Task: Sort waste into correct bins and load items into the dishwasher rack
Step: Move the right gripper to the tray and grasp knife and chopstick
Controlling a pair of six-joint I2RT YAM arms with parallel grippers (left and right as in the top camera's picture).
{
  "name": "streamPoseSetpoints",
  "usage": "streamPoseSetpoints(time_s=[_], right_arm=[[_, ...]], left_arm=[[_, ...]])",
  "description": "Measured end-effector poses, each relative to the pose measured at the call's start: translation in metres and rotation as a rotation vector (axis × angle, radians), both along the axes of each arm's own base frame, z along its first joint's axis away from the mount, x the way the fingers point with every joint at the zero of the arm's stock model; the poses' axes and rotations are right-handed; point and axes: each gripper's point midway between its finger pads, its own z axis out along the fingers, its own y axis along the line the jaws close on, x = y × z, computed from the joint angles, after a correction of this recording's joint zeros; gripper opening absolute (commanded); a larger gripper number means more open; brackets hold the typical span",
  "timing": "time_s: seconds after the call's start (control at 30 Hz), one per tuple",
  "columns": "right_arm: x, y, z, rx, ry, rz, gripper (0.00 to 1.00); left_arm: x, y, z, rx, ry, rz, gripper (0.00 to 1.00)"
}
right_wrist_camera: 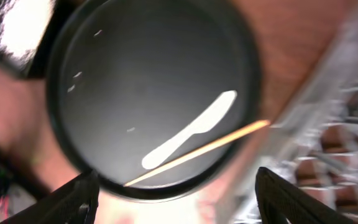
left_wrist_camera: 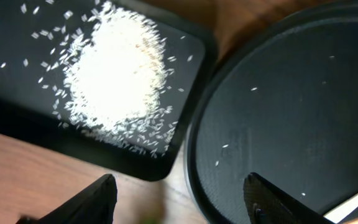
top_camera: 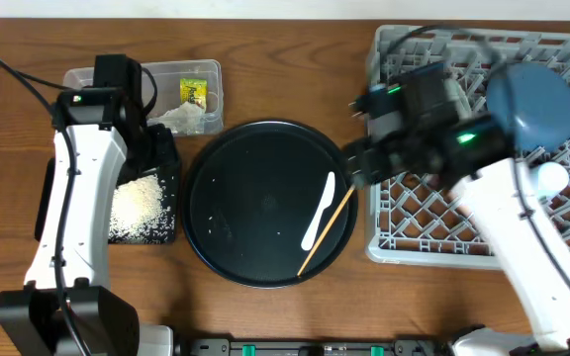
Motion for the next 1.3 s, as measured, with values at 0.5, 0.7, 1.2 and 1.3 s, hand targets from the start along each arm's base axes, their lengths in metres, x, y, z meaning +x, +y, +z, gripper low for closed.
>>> streamPoseSetpoints(time_s=[0.5, 0.7, 1.2, 1.3], right_arm=[[-0.042, 0.034, -0.118, -0.334, 0.341, -0.304, 0.78], [-0.037, 0.036, -0.153, -0.381, 0.393, -0.394, 0.77], [-0.032, 0.035, -0.189, -0.427, 0.419, -0.474, 0.77], [-0.031, 0.035, -0.198, -0.417, 0.408, -0.478, 0.76]], left_arm=[[-0.018, 0.040, -0.001, -0.008, 0.049, 0.144, 0.67], [-0.018, 0.040, -0.001, -0.007, 0.048, 0.144, 0.67], [-0.018, 0.040, -0.001, -0.007, 0.048, 0.144, 0.68], [-0.018, 0.040, -0.001, -0.007, 0.048, 0.144, 0.68]])
